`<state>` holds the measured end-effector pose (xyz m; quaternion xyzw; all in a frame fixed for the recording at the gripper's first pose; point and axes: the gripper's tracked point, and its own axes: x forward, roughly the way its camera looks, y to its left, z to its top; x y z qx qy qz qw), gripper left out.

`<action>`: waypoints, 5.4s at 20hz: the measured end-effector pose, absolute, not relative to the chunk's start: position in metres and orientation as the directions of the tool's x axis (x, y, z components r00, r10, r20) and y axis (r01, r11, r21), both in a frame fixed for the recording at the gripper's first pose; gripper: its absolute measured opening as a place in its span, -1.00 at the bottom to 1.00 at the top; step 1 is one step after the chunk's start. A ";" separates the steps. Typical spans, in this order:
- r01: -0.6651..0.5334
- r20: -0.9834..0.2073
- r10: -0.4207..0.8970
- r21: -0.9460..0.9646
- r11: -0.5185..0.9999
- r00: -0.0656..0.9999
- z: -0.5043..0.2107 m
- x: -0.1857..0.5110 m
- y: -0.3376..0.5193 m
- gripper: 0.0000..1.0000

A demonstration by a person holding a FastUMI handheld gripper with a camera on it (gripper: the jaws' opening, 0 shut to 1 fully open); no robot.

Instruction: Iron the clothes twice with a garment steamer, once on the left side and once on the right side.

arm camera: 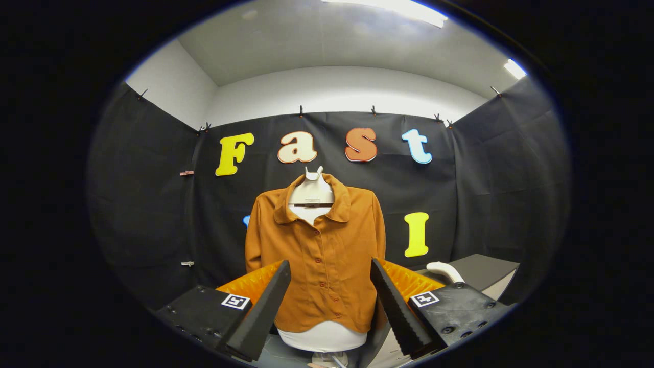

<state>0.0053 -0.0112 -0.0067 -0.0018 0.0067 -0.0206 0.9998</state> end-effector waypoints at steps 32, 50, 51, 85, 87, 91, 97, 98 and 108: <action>0.248 -0.079 -0.249 -0.026 0.968 0.965 -0.057 0.107 -0.158 0.97; 0.382 -0.358 -0.346 0.033 0.924 0.867 -0.157 0.182 -0.384 0.96; 0.379 -0.389 -0.337 0.034 0.925 0.857 -0.169 0.187 -0.391 0.96; 0.394 -0.428 -0.348 0.021 0.919 0.834 -0.141 0.138 -0.295 -0.07; 0.383 -0.403 -0.344 0.018 0.924 0.848 -0.135 0.135 -0.258 -0.07; 0.301 -0.383 -0.273 0.014 0.954 0.882 -0.130 0.138 -0.172 -0.07; 0.233 -0.367 -0.209 0.021 0.972 0.906 -0.133 0.154 -0.098 -0.07; 0.231 -0.366 -0.209 0.019 0.973 0.907 -0.134 0.157 -0.094 -0.07; 0.227 -0.393 -0.213 -0.011 0.974 0.895 -0.151 0.219 -0.090 -0.07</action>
